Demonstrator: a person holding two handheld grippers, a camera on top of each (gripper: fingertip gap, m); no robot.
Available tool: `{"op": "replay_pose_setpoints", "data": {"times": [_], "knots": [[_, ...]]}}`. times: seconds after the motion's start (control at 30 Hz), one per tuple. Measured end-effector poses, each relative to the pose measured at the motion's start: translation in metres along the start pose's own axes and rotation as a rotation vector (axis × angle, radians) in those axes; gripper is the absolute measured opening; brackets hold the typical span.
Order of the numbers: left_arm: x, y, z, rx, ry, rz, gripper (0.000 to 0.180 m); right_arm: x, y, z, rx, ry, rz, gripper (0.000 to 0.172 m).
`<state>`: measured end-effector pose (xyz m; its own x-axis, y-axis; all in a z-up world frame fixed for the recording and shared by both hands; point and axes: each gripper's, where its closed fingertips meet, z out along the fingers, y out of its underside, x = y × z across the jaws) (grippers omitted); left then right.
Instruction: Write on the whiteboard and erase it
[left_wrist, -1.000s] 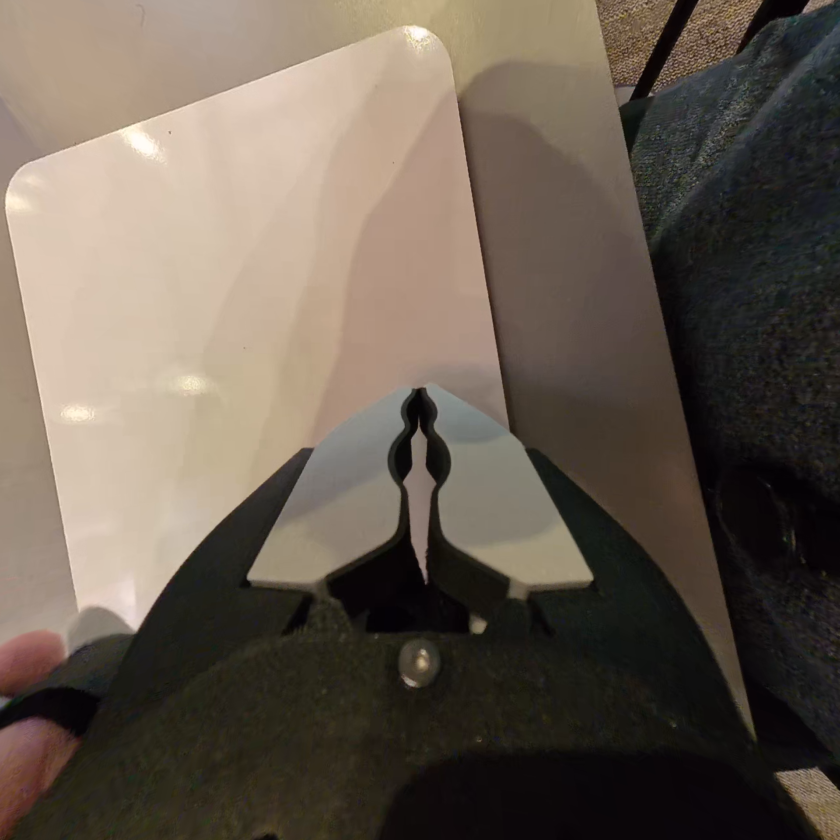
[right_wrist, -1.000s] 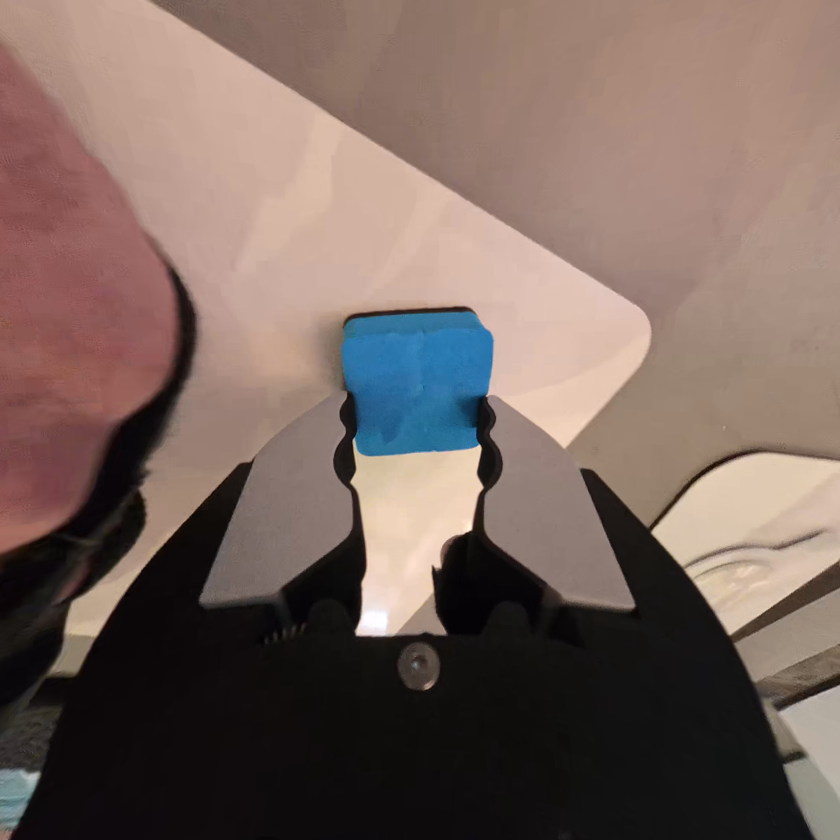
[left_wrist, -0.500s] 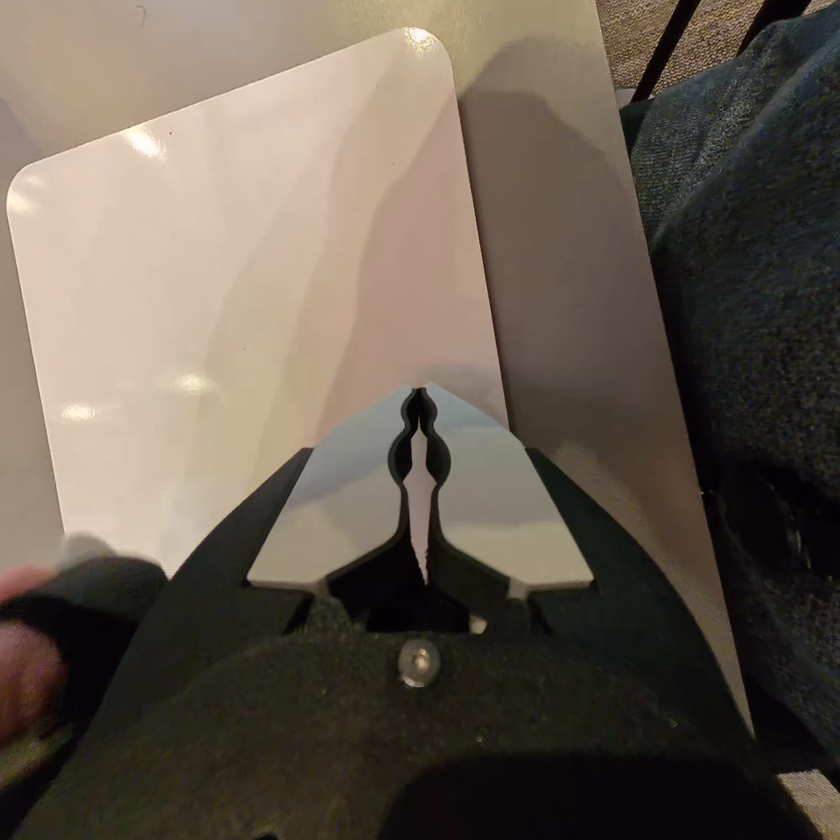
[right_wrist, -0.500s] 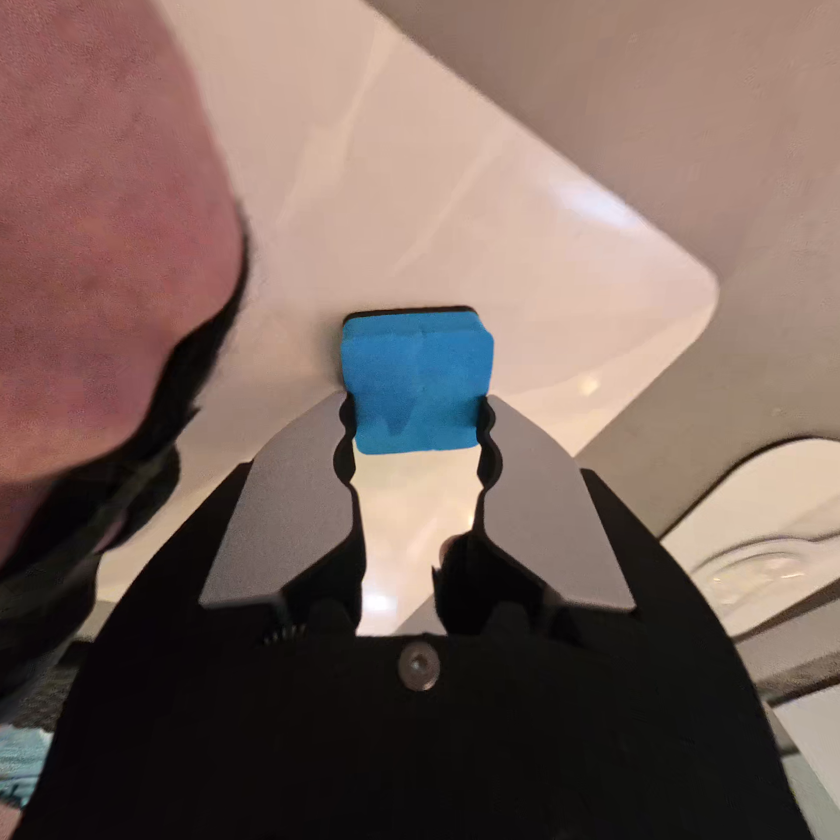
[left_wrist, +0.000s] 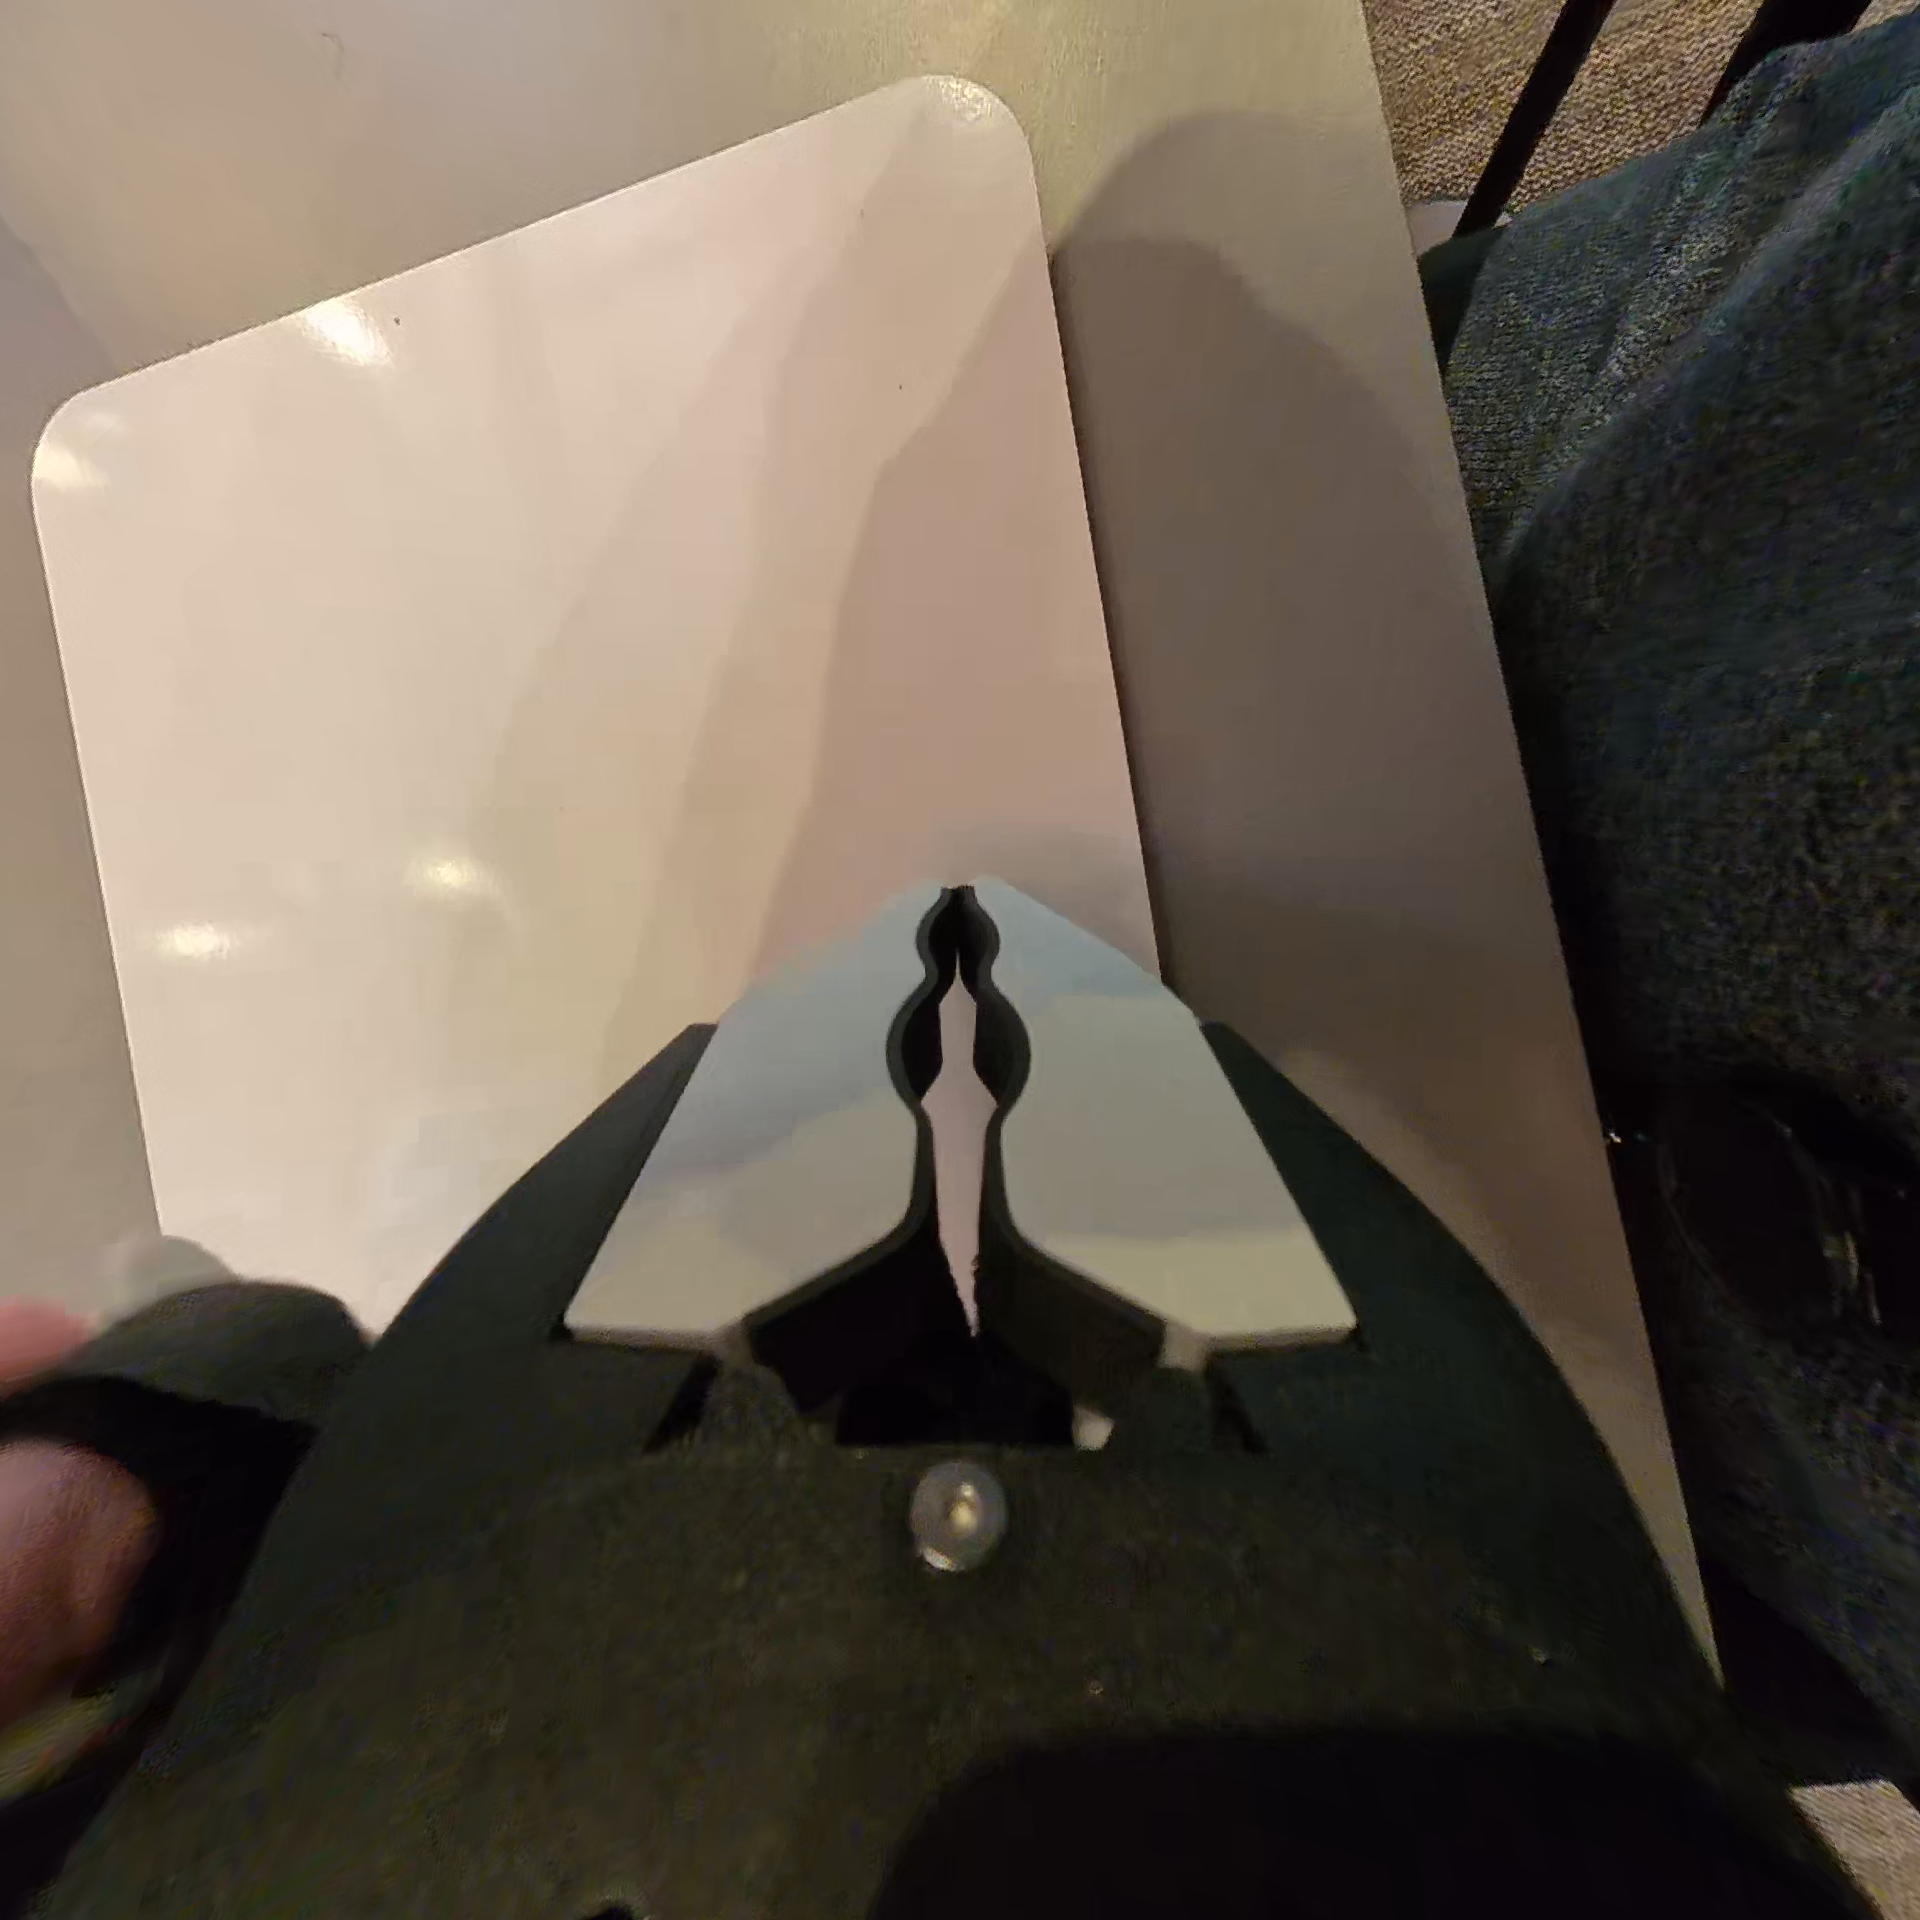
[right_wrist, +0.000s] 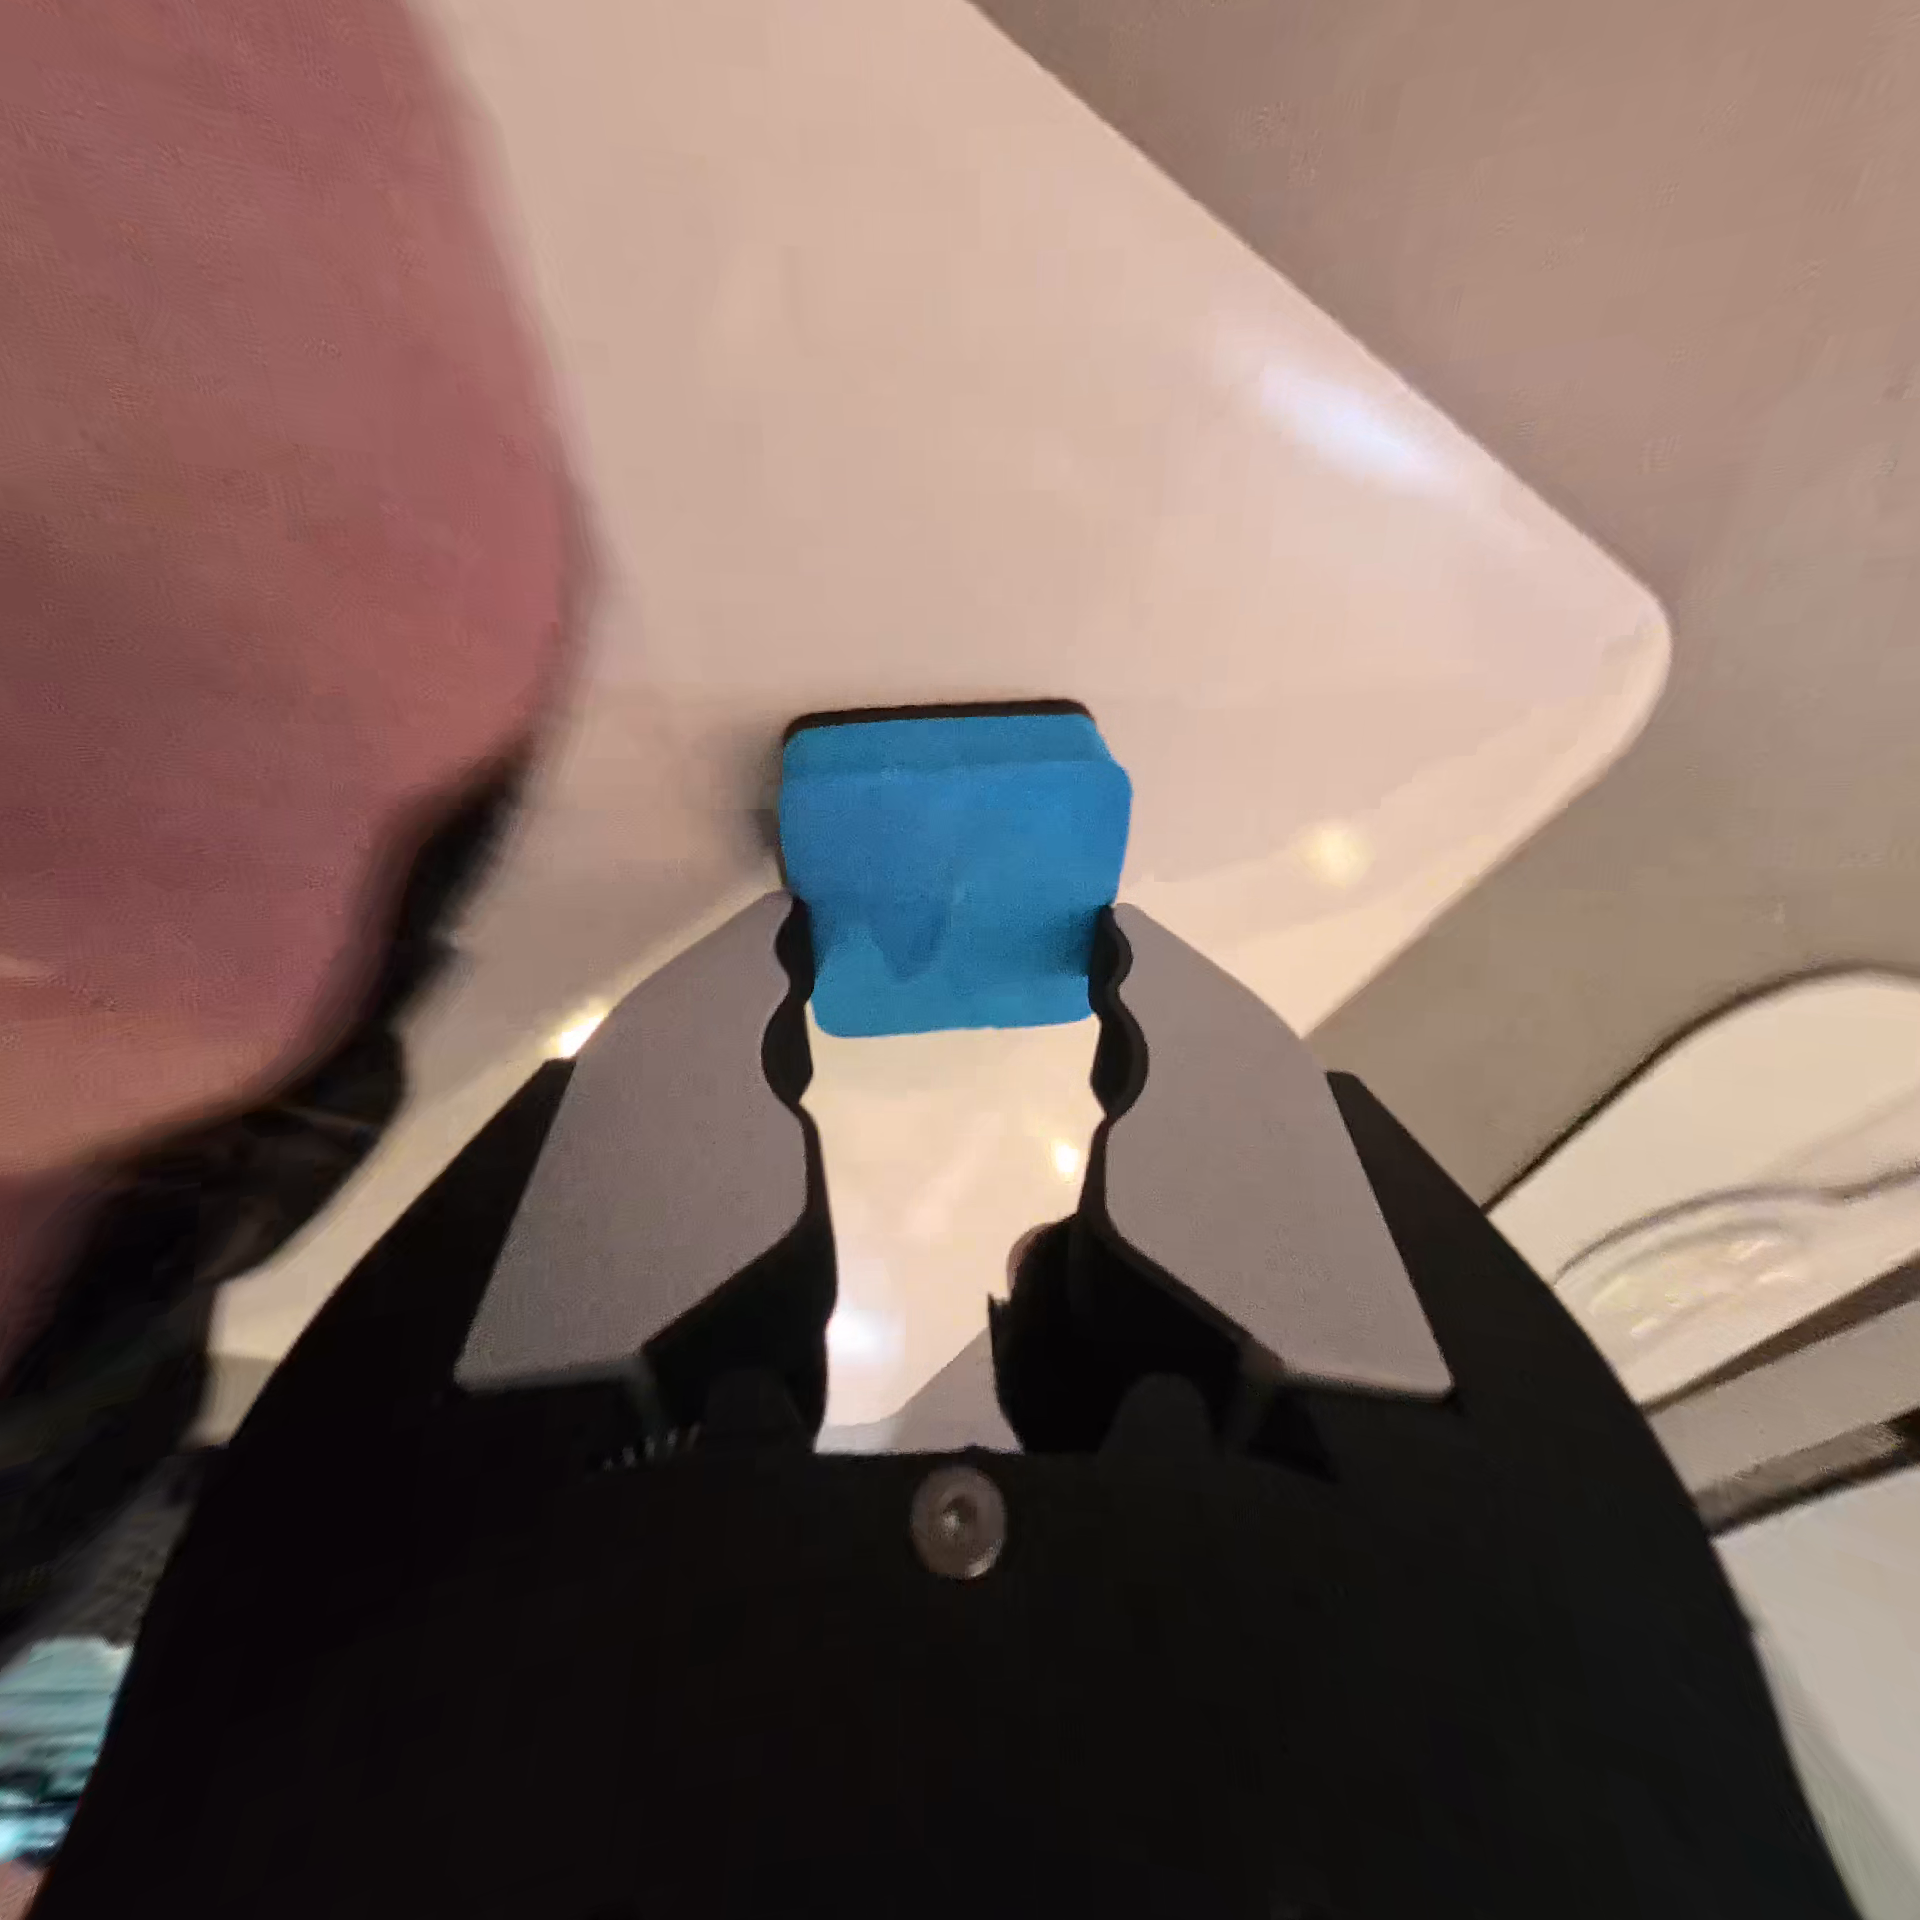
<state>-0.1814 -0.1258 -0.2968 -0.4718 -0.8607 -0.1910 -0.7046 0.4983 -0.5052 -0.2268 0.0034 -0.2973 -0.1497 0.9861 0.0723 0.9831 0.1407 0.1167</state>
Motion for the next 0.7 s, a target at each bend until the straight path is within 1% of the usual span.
{"op": "replay_pose_setpoints", "data": {"times": [0.03,0.07,0.1,0.13,0.2,0.23,0.27,0.33,0.4,0.43,0.47,0.5,0.53,0.57,0.63,0.67,0.7], "knots": [[0.000,0.000,0.000,0.001,-0.003,0.001,0.001,0.007,0.012,0.002,-0.021,0.001,0.070,0.053],[0.000,0.000,0.000,-0.001,-0.007,0.004,0.001,0.010,0.027,0.004,-0.056,-0.004,0.100,0.053],[0.001,0.000,0.000,-0.003,-0.008,0.007,0.001,0.007,0.029,0.004,-0.059,-0.008,0.074,0.053],[0.001,0.000,0.000,-0.004,-0.006,0.008,0.001,0.002,0.021,0.002,-0.071,-0.013,0.027,0.053],[0.001,0.000,0.000,-0.004,-0.001,0.002,0.001,0.002,-0.013,-0.001,-0.015,0.020,-0.037,0.053],[0.001,0.000,-0.001,-0.002,-0.005,0.003,0.001,0.006,-0.013,-0.001,-0.023,0.025,-0.034,0.053],[0.001,0.000,-0.001,0.000,-0.008,0.002,0.001,0.012,-0.006,0.000,-0.016,0.015,0.019,0.053],[0.001,0.000,-0.001,0.001,-0.011,0.003,0.001,0.018,0.026,0.005,-0.027,-0.011,0.120,0.053],[0.002,0.000,-0.001,-0.002,-0.010,0.006,0.001,0.004,0.056,0.006,-0.085,-0.054,0.147,0.053],[0.002,0.000,-0.001,-0.001,-0.007,0.003,0.001,-0.006,0.059,0.006,-0.071,-0.077,0.146,0.053],[0.002,0.001,-0.001,-0.002,-0.005,0.003,0.001,-0.012,0.050,0.004,-0.024,-0.088,0.137,0.053],[0.002,0.000,-0.001,-0.004,-0.006,0.006,0.001,-0.014,0.034,0.003,0.044,-0.078,0.131,0.052],[0.002,0.000,-0.001,-0.005,-0.008,0.009,0.001,-0.013,0.029,0.003,0.048,-0.050,0.135,0.053],[0.002,0.001,-0.001,-0.003,-0.008,0.006,0.001,-0.013,0.035,0.003,0.032,-0.035,0.145,0.053],[0.002,0.001,-0.001,0.001,-0.009,0.000,0.001,-0.023,0.065,0.006,-0.002,-0.076,0.219,0.053],[0.002,0.001,-0.001,-0.002,-0.010,0.003,0.001,-0.031,0.067,0.005,0.020,-0.101,0.215,0.053],[0.003,0.001,-0.001,-0.006,-0.009,0.007,0.001,-0.035,0.061,0.004,0.036,-0.094,0.185,0.053]]}}
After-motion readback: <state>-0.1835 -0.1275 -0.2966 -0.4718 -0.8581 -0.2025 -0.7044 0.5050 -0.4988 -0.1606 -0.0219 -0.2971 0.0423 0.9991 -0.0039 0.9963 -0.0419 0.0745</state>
